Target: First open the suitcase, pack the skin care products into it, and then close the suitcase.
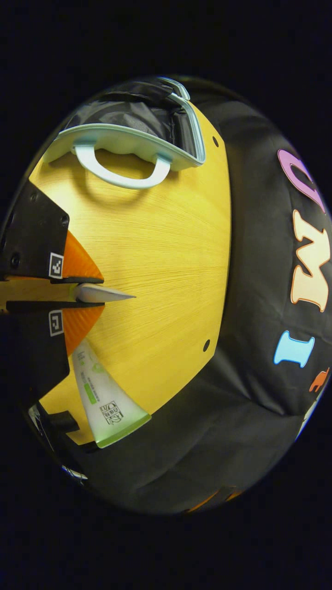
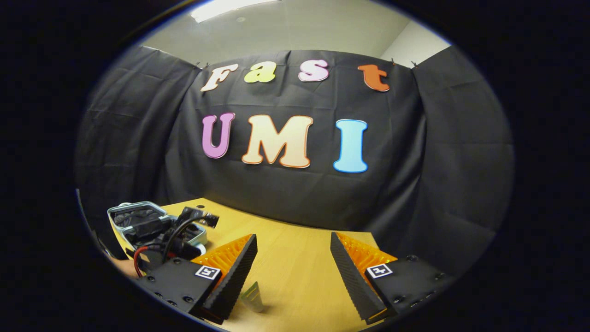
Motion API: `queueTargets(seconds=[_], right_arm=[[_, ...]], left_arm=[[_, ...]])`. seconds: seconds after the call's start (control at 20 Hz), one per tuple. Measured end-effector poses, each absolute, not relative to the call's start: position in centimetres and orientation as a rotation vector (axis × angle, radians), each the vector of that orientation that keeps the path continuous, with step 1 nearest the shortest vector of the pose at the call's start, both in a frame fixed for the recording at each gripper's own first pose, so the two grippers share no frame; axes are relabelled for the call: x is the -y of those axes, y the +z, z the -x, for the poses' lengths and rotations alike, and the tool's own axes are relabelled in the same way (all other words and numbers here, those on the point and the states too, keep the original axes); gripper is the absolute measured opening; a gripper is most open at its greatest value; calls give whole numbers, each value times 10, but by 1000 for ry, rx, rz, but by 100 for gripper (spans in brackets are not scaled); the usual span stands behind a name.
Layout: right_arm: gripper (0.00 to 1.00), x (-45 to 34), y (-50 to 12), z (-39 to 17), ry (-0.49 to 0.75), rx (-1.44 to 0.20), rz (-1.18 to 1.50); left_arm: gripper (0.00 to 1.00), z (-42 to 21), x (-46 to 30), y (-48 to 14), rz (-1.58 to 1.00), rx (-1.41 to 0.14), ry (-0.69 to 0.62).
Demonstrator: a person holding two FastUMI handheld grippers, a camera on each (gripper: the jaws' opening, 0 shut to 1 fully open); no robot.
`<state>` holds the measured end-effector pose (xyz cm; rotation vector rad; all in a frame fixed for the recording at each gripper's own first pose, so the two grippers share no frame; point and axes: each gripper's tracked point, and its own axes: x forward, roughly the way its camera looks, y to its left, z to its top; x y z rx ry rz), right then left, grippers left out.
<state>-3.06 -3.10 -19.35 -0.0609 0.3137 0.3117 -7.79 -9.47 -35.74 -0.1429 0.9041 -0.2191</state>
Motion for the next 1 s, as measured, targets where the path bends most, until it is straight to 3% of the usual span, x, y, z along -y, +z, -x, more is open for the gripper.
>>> queueTargets(seconds=[0.6,0.85,1.0], right_arm=[[100,-21,-348,78,486,-592,72],[89,-24,-387,89,496,-672,74],[75,-23,-402,94,494,-701,73]], left_arm=[[10,70,55,-267,110,-796,-154],[10,71,32,-238,129,-749,-91],[10,78,18,-232,144,-744,-48]])
